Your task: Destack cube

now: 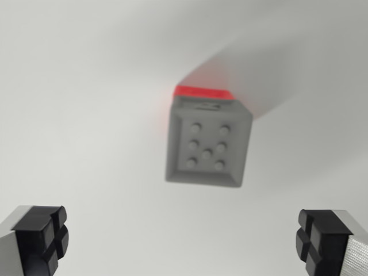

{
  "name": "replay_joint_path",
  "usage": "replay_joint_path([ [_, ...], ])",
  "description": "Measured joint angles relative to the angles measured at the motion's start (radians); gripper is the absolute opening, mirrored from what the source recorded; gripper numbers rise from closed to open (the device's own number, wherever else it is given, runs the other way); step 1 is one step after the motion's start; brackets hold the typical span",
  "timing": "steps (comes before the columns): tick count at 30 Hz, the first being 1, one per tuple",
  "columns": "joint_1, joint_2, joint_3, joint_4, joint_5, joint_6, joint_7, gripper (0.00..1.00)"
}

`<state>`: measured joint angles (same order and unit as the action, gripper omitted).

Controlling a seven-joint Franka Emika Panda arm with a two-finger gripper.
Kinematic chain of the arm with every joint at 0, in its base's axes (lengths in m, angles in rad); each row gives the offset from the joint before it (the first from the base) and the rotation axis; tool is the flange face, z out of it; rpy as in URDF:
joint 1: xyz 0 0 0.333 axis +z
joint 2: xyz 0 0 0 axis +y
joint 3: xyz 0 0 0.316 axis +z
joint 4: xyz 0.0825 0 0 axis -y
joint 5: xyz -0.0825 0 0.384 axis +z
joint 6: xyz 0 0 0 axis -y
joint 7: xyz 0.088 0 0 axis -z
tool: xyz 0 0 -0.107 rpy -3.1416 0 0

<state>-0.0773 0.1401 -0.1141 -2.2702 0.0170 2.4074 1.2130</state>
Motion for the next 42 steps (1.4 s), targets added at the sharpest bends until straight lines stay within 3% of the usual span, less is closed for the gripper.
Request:
replay_joint_path([
  [5, -0.008, 0.023, -0.011, -0.022, 0.011, 0.042, 0.032, 1.00],
  [8, -0.009, 0.045, -0.012, -0.027, 0.016, 0.070, 0.032, 1.00],
  [27, -0.013, 0.210, 0.001, -0.032, 0.056, 0.236, 0.012, 1.00],
  [42, -0.021, 0.272, 0.012, -0.025, 0.070, 0.291, 0.001, 1.00],
])
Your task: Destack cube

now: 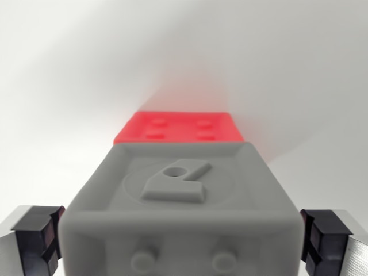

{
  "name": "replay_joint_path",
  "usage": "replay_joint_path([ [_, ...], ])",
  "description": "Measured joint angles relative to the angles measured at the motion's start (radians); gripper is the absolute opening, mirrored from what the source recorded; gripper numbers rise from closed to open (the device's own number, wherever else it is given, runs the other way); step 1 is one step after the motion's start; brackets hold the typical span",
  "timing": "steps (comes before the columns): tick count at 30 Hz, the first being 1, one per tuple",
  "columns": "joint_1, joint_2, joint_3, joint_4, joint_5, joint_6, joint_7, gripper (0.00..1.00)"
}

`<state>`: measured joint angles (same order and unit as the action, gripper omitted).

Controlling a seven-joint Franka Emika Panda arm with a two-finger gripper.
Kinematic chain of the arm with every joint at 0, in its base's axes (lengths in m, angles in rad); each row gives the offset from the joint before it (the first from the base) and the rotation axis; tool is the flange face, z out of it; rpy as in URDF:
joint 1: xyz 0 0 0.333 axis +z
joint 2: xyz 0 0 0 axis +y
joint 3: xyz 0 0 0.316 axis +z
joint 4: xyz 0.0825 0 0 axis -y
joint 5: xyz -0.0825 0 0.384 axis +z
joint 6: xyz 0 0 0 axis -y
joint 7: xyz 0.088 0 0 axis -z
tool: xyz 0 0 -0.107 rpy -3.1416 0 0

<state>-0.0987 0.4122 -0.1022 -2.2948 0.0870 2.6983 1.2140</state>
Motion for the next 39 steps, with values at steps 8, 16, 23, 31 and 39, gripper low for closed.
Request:
replay_joint_path([
  [8, -0.001, 0.002, 0.001, 0.000, 0.000, 0.002, 0.000, 0.00],
  [16, -0.001, 0.002, 0.001, 0.001, 0.000, 0.002, 0.000, 0.00],
  [23, -0.001, 0.002, 0.001, 0.001, 0.000, 0.002, 0.000, 0.00],
  [31, -0.001, 0.002, 0.001, 0.001, 0.000, 0.002, 0.000, 0.00],
  [39, -0.001, 0.000, 0.001, 0.000, 0.000, 0.001, 0.000, 0.00],
])
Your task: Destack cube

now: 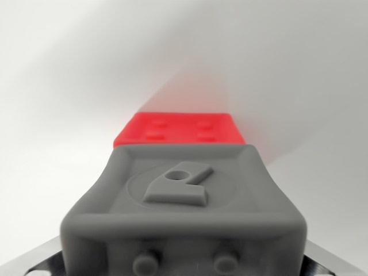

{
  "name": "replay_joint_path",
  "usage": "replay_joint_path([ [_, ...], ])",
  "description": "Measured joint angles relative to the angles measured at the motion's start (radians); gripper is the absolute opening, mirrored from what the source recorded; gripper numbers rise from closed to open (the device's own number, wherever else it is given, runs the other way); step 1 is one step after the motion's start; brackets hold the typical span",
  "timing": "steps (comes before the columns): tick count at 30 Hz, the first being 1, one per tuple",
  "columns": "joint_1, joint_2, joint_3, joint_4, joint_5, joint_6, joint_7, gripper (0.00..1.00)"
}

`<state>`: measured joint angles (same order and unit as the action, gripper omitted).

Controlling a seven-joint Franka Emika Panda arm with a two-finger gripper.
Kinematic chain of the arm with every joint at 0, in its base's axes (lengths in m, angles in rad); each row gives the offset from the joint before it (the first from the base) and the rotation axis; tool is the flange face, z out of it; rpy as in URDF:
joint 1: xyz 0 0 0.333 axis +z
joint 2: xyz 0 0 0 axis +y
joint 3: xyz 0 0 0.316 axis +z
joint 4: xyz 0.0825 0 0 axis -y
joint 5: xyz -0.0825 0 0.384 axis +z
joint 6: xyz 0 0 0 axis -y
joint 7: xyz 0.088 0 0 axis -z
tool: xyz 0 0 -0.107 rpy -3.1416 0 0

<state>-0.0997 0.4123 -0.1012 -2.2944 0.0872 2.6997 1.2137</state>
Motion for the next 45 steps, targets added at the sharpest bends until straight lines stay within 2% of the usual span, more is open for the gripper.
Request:
replay_joint_path([
  [14, 0.005, -0.059, -0.008, -0.007, -0.006, -0.047, 0.004, 0.00],
  [26, 0.009, -0.143, -0.014, -0.010, -0.024, -0.121, 0.015, 0.00],
  [45, 0.025, -0.153, 0.008, -0.020, -0.040, -0.125, -0.050, 0.00],
])
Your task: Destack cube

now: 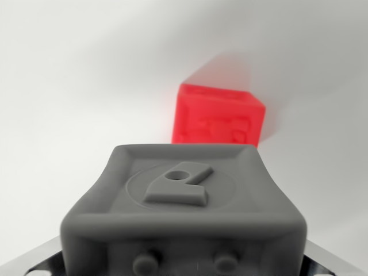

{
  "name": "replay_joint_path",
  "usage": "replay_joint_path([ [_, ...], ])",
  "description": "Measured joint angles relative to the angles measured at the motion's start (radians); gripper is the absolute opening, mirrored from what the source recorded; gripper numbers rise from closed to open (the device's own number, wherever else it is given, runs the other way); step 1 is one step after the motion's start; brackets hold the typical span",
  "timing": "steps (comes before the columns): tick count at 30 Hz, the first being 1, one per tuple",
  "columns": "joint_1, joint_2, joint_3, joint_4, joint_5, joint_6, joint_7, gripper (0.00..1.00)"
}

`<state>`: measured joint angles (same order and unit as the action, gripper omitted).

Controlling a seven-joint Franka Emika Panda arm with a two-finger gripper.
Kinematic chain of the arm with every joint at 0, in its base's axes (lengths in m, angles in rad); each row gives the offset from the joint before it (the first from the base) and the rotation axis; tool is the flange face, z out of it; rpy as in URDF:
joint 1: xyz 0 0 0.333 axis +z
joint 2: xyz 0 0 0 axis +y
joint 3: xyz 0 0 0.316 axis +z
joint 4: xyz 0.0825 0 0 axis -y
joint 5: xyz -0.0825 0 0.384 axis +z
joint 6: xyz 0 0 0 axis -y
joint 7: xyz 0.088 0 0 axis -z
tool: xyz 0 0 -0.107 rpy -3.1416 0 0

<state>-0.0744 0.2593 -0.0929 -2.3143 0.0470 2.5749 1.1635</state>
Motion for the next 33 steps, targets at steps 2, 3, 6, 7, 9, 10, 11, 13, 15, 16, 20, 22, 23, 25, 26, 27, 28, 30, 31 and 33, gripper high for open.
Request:
replay_joint_path([
  [2, 0.002, -0.002, 0.003, -0.001, -0.001, 0.000, -0.008, 0.00],
  [3, 0.002, -0.002, 0.004, -0.002, -0.001, -0.001, -0.010, 0.00],
  [6, 0.005, -0.004, 0.008, -0.003, -0.004, -0.001, -0.024, 0.00],
  [7, 0.006, -0.005, 0.010, -0.004, -0.005, -0.001, -0.028, 0.00],
  [9, 0.008, -0.006, 0.013, -0.005, -0.007, -0.002, -0.037, 0.00],
  [10, 0.009, -0.007, 0.014, -0.005, -0.007, -0.002, -0.042, 0.00],
  [11, 0.010, -0.008, 0.016, -0.006, -0.008, -0.002, -0.046, 0.00],
  [13, 0.011, -0.009, 0.019, -0.006, -0.010, -0.003, -0.053, 0.00],
  [15, 0.012, -0.011, 0.022, -0.007, -0.012, -0.003, -0.062, 0.00],
  [16, 0.013, -0.012, 0.024, -0.007, -0.012, -0.004, -0.066, 0.00],
  [20, 0.017, -0.015, 0.029, -0.009, -0.015, -0.005, -0.081, 0.00],
  [22, 0.019, -0.017, 0.032, -0.010, -0.016, -0.006, -0.090, 0.00],
  [23, 0.020, -0.017, 0.033, -0.010, -0.017, -0.006, -0.094, 0.00],
  [25, 0.022, -0.018, 0.036, -0.011, -0.019, -0.007, -0.104, 0.00],
  [26, 0.023, -0.019, 0.038, -0.011, -0.019, -0.007, -0.108, 0.00],
  [27, 0.024, -0.020, 0.039, -0.011, -0.020, -0.008, -0.112, 0.00],
  [28, 0.024, -0.020, 0.040, -0.012, -0.020, -0.008, -0.115, 0.00],
  [30, 0.026, -0.022, 0.043, -0.012, -0.021, -0.009, -0.125, 0.00],
  [31, 0.027, -0.022, 0.045, -0.012, -0.022, -0.009, -0.129, 0.00],
  [33, 0.029, -0.023, 0.047, -0.013, -0.023, -0.009, -0.136, 0.00],
])
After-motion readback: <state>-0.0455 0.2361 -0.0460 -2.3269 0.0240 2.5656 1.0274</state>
